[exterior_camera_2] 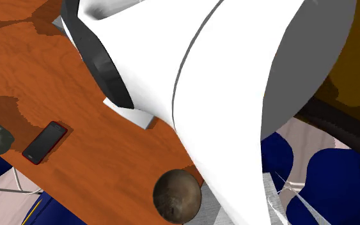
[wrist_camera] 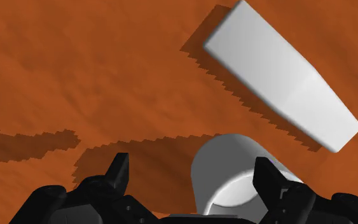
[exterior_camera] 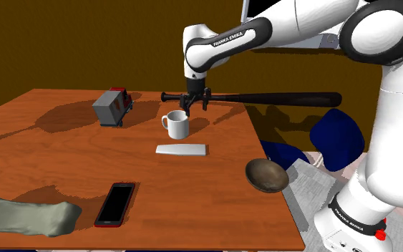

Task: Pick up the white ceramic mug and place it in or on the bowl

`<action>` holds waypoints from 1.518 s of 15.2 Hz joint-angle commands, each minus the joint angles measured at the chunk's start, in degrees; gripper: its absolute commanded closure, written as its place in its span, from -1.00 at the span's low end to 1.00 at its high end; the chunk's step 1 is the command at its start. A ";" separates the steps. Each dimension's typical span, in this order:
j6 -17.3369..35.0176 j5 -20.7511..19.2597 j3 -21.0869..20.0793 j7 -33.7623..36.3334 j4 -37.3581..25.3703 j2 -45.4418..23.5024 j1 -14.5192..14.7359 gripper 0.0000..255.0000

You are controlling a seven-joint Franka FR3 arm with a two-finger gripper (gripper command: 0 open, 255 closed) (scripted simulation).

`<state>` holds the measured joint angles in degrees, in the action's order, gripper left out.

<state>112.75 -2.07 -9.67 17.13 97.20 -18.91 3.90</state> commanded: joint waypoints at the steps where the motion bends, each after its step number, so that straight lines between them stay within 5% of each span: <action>1: -0.38 -0.79 0.21 0.59 -6.07 -5.09 0.52 -1.00; 4: -1.35 -1.54 0.48 1.30 -13.40 -10.77 1.38 -1.00; 11: 3.63 -1.84 0.66 1.50 -10.11 -12.46 1.45 -1.00; 19: 3.62 -1.84 0.66 1.50 -10.12 -12.46 1.45 -1.00; 20: 3.62 -1.84 0.66 1.50 -10.12 -12.46 1.45 1.00; 23: 3.62 -1.84 0.66 1.50 -10.12 -12.46 1.45 1.00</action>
<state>116.36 -3.92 -9.01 18.64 87.08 -31.36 5.35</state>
